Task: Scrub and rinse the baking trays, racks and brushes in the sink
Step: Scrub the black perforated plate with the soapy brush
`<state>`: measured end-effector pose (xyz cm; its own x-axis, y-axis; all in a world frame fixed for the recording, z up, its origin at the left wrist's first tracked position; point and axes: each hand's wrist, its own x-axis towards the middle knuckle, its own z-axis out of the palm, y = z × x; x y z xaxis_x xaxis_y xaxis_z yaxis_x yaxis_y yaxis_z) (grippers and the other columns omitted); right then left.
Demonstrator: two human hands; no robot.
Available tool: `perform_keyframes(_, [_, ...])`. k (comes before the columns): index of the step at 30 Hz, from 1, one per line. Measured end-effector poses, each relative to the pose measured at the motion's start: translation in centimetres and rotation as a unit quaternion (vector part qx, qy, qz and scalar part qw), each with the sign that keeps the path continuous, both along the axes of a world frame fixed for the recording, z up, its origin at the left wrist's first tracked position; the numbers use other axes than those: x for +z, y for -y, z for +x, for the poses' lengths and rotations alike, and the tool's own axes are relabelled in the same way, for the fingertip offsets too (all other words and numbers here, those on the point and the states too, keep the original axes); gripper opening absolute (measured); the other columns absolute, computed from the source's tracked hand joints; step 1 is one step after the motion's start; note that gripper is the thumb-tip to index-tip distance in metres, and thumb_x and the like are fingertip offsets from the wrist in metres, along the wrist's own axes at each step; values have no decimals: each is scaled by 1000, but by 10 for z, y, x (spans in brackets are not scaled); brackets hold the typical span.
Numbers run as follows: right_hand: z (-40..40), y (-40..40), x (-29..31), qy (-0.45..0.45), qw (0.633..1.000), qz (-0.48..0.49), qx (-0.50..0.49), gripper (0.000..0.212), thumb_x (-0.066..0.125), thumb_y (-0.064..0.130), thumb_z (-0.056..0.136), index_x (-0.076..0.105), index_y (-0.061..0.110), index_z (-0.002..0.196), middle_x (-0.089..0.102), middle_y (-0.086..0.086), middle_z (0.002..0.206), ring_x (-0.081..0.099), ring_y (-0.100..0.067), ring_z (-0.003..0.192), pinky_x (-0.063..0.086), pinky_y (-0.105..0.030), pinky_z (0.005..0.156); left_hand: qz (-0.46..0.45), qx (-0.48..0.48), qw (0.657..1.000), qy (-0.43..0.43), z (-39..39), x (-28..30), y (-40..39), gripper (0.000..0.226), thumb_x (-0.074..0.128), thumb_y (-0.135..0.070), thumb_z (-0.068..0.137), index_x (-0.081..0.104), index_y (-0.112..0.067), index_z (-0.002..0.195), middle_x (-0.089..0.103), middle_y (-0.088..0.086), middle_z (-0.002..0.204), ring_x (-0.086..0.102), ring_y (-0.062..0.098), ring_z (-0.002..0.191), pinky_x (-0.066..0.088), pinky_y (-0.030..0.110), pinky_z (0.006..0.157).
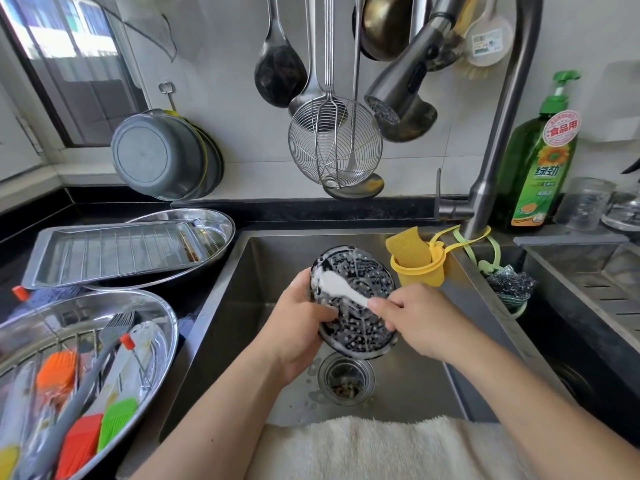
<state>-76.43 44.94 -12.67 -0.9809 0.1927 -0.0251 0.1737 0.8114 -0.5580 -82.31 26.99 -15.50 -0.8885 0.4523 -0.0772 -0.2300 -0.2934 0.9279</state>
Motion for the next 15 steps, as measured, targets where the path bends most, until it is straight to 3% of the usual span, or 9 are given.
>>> perform_keyframes(2, [-1,1,-1,7,1000,9,6,54,52,53,100,69,12,71,48,3,51,42,-15,48,30,-28,51,-35,14,999,1,-3,-4,2,63,39,30,84,60,-8,129,71,23,123,68,40,117,55,56,100])
perform_keyframes(6, [-12,-13,-3,-45,995,1,-90,57,48,52,102,67,6,75,56,-4,60,52,-24,58,35,-31,55,-80,-14,997,3,1,-4,-1,55,42,27,89,62,-8,127,74,20,117,71,37,113,56,53,99])
perform_keyframes(9, [-6,1,-7,-4,1000,-18,-14,52,51,52,101,68,14,69,50,4,52,44,-16,49,32,-29,51,-96,-22,995,1,3,-5,1,52,42,25,92,63,-8,125,74,22,116,71,39,112,55,55,100])
perform_keyframes(11, [-5,4,-6,8,1000,-11,-16,52,51,52,101,67,15,69,49,5,52,43,-15,48,32,-28,51,-92,-13,996,3,2,-4,2,48,42,24,93,63,-7,121,74,22,114,72,38,109,57,53,97])
perform_keyframes(15, [-12,-19,-6,-34,994,-1,-105,56,45,51,103,67,6,77,63,-9,67,60,-29,65,42,-34,59,-90,15,996,6,0,-2,1,51,42,25,91,66,-12,117,76,16,109,73,33,104,59,48,89])
